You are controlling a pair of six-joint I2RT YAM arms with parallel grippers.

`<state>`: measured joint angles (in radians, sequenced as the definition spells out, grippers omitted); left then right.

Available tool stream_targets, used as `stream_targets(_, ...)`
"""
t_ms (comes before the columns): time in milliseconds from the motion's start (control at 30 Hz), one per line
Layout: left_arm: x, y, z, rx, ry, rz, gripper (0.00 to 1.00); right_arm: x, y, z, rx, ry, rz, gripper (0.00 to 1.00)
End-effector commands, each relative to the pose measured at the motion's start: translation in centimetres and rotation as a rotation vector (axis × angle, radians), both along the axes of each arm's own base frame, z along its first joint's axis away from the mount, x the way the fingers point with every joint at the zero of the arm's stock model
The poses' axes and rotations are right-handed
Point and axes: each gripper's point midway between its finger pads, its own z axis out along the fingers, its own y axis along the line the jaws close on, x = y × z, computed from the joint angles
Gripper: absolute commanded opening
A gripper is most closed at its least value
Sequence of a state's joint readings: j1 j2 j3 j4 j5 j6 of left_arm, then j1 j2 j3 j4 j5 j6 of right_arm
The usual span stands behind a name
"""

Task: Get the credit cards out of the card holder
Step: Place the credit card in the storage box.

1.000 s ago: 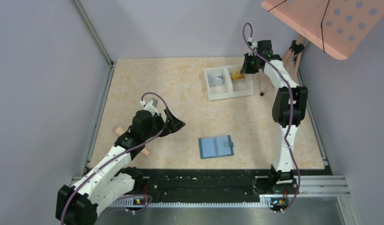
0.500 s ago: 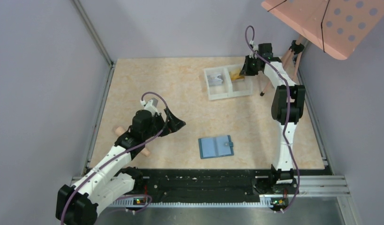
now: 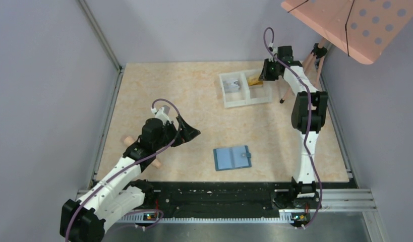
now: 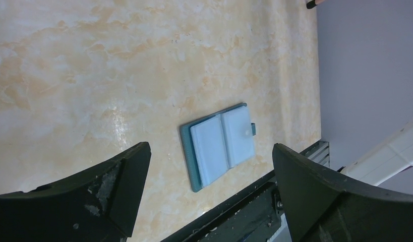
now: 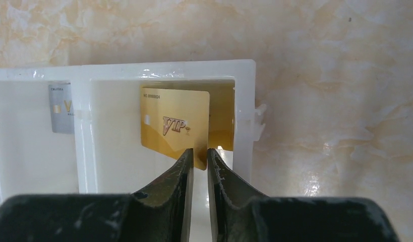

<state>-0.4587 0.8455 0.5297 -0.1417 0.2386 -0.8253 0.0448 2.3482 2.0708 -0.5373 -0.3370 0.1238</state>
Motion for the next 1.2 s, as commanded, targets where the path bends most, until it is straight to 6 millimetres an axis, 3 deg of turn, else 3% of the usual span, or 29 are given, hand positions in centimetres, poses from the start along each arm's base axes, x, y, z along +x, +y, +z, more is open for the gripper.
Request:
stream_targets(0,0.4,-0.4,2.2,-0.047,-0.065,-0.006,0.96,2.1,-0.8,2.9,-0.026,-0.1,-0.025,0.18)
stream_targets(433,0.0,-0.3,2.0,-0.053,-0.061,-0.008,0.96,2.0,-0.6,4.4,-0.008,-0.119,-0.027,0.2)
stream_targets(700,0.1,0.5,1.0,0.017,-0.038,0.013,0.96,0.1,0.8,7.5,0.001,-0.138,-0.037,0.2)
stream_targets(933,-0.3,0.5,1.4,0.064,-0.048,-0.038,0.96,-4.1,3.3,10.3,-0.027,-0.118,-0.049,0.22)
stream_targets(1167,-0.6,1.4,1.3,0.128,-0.059,-0.036,0.96,-10.3,5.3,14.3,-0.031,-0.134,-0.078,0.26)
